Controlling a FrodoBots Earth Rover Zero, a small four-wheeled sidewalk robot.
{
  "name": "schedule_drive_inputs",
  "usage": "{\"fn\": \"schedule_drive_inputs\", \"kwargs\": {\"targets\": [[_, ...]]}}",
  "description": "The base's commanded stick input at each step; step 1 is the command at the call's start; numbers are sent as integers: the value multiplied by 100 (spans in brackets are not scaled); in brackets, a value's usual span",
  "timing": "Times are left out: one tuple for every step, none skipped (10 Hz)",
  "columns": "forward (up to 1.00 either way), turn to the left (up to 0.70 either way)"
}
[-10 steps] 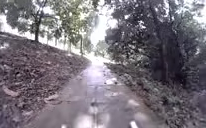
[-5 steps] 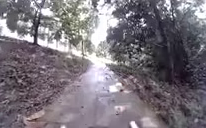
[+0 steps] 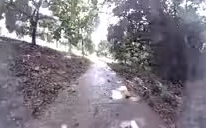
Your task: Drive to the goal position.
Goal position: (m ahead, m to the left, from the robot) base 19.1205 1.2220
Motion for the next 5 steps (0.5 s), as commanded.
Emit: {"fn": "schedule_drive_inputs", "kwargs": {"targets": [[85,0],[85,0],[85,0],[85,0],[85,0]]}}
